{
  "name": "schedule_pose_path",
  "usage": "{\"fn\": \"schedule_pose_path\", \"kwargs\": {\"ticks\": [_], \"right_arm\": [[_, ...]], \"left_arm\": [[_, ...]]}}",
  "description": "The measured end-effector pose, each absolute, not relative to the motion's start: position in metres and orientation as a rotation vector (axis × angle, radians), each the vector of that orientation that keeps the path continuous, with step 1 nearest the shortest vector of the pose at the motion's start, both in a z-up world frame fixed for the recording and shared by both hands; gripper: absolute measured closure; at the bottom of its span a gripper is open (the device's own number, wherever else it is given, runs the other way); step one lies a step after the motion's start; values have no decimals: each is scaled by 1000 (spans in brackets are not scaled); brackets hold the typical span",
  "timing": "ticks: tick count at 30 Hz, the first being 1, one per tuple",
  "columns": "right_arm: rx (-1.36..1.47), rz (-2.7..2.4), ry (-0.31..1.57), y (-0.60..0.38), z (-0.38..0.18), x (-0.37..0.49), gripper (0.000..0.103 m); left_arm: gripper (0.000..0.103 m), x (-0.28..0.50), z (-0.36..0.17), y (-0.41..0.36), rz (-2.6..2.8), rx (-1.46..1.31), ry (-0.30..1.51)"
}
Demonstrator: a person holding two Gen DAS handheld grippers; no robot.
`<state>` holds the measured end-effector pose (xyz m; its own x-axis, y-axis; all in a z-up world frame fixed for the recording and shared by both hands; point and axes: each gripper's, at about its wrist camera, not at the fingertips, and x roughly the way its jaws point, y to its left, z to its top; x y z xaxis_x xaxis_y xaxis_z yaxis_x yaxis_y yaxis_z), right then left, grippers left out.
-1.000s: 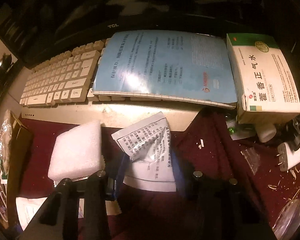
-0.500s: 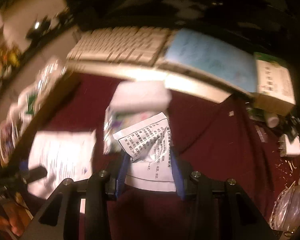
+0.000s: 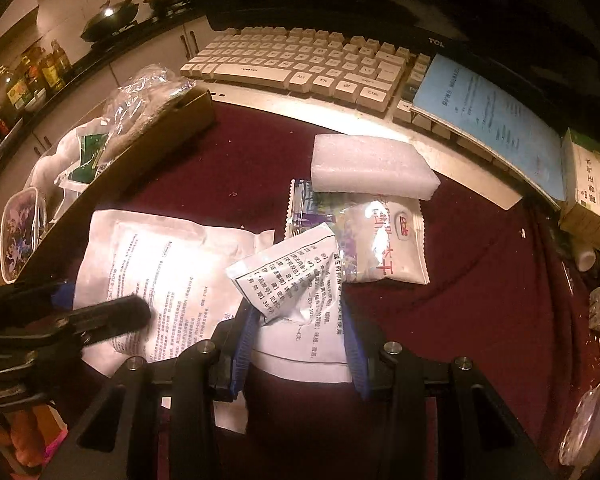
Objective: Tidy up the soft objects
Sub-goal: 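Carry the medical packet and leaflet over the cardboard tray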
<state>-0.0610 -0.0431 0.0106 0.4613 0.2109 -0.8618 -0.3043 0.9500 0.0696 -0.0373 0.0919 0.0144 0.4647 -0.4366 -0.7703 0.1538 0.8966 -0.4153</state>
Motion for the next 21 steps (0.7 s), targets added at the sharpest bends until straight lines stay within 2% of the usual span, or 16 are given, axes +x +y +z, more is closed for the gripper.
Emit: {"fn": "schedule_pose_path", "kwargs": {"ticks": [3, 11, 21], "right_arm": [[-96, 314, 1045, -45, 12, -63, 59], [-63, 308, 1051, -49, 15, -58, 59], [-48, 317, 1029, -50, 22, -56, 59]], "left_arm": [[87, -40, 16, 96, -378, -324, 1010], [88, -47, 22, 117, -407, -443, 994], [88, -57, 67, 151, -370, -486, 887]]}}
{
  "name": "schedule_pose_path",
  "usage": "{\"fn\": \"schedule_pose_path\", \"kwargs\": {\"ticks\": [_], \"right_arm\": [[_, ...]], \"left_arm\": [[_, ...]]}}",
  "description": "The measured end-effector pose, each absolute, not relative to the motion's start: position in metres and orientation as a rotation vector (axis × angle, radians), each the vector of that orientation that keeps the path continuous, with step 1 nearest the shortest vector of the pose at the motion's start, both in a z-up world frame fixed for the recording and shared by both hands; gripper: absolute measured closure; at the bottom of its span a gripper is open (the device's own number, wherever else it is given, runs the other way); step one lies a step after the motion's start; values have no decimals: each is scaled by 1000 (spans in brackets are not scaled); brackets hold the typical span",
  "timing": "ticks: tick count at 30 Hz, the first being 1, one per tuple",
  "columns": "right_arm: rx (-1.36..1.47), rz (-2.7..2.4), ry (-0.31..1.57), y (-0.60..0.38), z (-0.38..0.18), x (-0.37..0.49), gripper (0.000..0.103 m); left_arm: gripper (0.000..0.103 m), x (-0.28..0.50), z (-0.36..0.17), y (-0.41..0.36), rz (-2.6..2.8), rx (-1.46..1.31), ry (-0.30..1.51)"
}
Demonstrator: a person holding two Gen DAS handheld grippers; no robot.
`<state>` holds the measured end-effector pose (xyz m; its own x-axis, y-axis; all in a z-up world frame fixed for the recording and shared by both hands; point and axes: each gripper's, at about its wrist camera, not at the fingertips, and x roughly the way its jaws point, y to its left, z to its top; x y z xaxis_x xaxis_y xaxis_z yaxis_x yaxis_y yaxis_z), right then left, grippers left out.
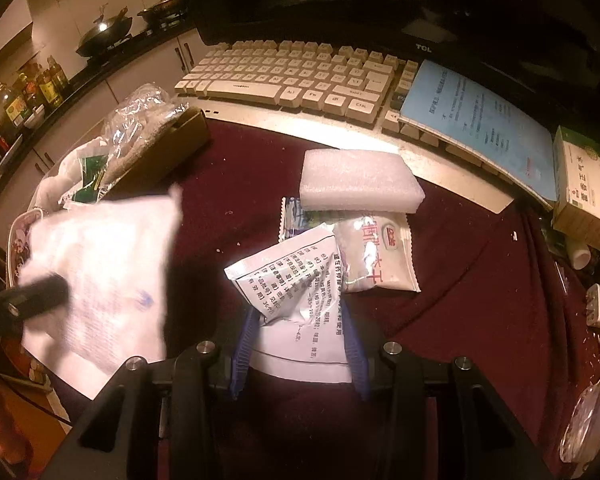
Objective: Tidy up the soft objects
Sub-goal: 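Carry the medical packet and leaflet over the cardboard tray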
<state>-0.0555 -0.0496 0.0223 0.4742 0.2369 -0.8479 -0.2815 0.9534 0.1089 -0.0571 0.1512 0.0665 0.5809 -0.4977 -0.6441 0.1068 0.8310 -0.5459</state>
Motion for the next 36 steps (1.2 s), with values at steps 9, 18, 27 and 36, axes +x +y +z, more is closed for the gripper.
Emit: {"fn": "schedule_pose_path", "kwargs": {"ticks": [9, 18, 27, 36], "right_arm": [[-55, 341, 1014, -42, 28, -58, 59], [-62, 368, 994, -30, 34, -54, 59], [-80, 402, 996, -14, 34, -52, 59], [-97, 460, 985, 12, 44, -47, 59]], "left_arm": [[88, -52, 115, 206, -273, -480, 780], [88, -31, 104, 289, -77, -623, 768], [88, -42, 81, 338, 59, -719, 752], [88, -14, 87, 325, 20, -670, 775]]}}
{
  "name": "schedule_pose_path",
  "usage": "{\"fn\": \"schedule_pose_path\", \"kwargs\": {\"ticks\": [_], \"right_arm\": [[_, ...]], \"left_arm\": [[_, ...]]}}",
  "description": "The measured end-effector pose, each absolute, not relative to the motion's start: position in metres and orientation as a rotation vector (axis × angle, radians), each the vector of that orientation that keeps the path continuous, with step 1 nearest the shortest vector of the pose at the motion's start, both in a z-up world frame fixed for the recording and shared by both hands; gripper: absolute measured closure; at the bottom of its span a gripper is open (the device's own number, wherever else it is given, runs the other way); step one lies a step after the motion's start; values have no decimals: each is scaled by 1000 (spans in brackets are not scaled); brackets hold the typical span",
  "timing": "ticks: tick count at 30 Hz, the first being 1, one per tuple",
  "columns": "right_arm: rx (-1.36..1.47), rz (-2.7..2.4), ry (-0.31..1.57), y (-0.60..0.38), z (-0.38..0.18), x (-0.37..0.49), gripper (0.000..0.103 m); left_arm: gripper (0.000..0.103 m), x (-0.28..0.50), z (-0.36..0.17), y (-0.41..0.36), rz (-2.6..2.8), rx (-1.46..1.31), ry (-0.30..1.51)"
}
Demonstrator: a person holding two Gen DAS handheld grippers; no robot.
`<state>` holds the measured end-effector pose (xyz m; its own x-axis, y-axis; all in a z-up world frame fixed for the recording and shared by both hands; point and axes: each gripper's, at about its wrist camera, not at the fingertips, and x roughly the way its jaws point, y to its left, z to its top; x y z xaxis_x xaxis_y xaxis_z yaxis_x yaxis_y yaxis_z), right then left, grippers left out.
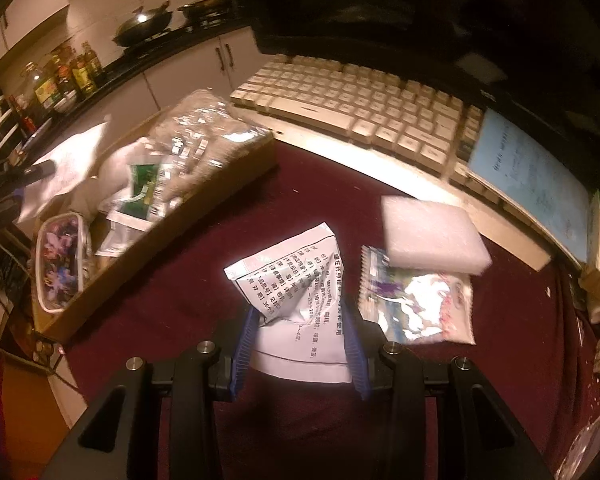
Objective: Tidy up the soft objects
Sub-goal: 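Carry the medical packet and leaflet over the cardboard tray, then open both grippers to drop the packet and leaflet into the tray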
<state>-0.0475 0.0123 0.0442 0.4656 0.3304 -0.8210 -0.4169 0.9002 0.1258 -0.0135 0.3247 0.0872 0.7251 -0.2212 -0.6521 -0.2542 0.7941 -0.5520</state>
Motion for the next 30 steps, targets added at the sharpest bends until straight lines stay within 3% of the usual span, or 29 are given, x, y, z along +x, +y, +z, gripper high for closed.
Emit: {"fn": "schedule_pose_path", "kwargs": {"ticks": [13, 30], "right_arm": [[-36, 752, 968, 104, 60, -43, 59], [-91, 830, 1018, 179, 27, -13, 58]], "left_arm": [[88, 71, 75, 294, -23, -560, 906], [86, 83, 52, 302, -11, -547, 941]]}}
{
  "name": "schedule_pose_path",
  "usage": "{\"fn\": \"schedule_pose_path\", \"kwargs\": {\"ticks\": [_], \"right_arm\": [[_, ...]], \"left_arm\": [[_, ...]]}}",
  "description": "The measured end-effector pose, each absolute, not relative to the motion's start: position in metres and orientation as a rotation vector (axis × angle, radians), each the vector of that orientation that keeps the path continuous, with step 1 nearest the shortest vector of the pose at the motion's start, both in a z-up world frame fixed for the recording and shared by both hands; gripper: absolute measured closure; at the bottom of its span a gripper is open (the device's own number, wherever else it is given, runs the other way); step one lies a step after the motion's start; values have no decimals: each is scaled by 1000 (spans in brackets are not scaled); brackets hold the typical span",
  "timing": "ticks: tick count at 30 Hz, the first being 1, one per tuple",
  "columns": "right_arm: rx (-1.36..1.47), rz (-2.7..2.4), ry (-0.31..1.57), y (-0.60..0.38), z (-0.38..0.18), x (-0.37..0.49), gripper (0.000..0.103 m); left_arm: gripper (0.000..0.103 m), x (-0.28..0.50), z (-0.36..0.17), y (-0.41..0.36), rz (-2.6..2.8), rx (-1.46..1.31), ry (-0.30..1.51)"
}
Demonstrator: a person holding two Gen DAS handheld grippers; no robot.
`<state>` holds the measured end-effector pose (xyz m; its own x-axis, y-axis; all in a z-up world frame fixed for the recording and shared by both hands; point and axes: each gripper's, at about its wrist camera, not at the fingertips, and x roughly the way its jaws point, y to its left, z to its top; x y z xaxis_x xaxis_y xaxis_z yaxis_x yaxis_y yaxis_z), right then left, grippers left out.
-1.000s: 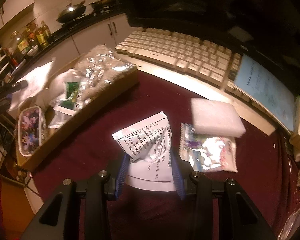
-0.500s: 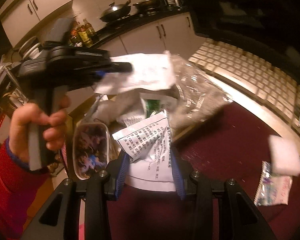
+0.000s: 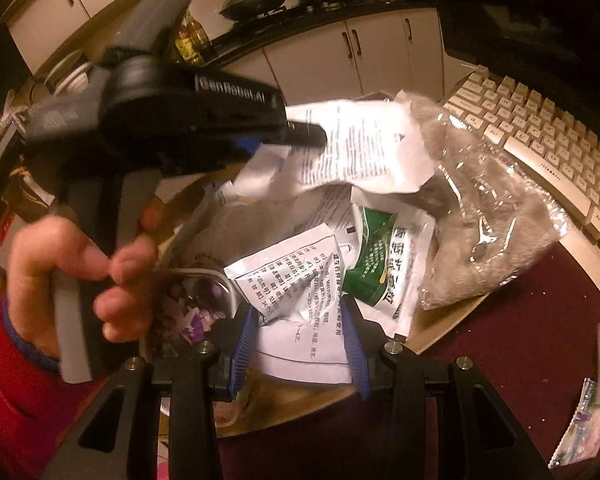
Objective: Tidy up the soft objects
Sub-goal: 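Open both grippers to drop the packet and leaflet into the tray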
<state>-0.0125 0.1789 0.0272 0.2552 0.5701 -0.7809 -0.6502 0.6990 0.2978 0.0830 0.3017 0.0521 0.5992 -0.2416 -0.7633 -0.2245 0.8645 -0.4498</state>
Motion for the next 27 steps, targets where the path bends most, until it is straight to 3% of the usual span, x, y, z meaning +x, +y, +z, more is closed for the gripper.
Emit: {"fn": "schedule_pose_path", "kwargs": {"ticks": [4, 7, 9, 11, 17, 23, 27], "right_arm": [[-78, 835, 1017, 179, 22, -14, 55], [-60, 838, 1022, 176, 21, -17, 50], [-38, 846, 1015, 171, 22, -21, 39], [-22, 854, 1003, 165, 25, -23, 32], [9, 867, 971, 148, 34, -34, 31], [79, 864, 944, 119, 42, -43, 21], [96, 825, 931, 95, 43, -44, 16]], "left_arm": [[81, 79, 54, 302, -1, -555, 935], [62, 75, 55, 304, 3, -571, 935], [41, 72, 57, 305, 11, -581, 926], [33, 69, 60, 305, 12, -589, 917], [28, 56, 68, 302, 16, -591, 909], [19, 43, 76, 298, 27, -591, 886], [19, 33, 82, 292, 29, -566, 877]]}}
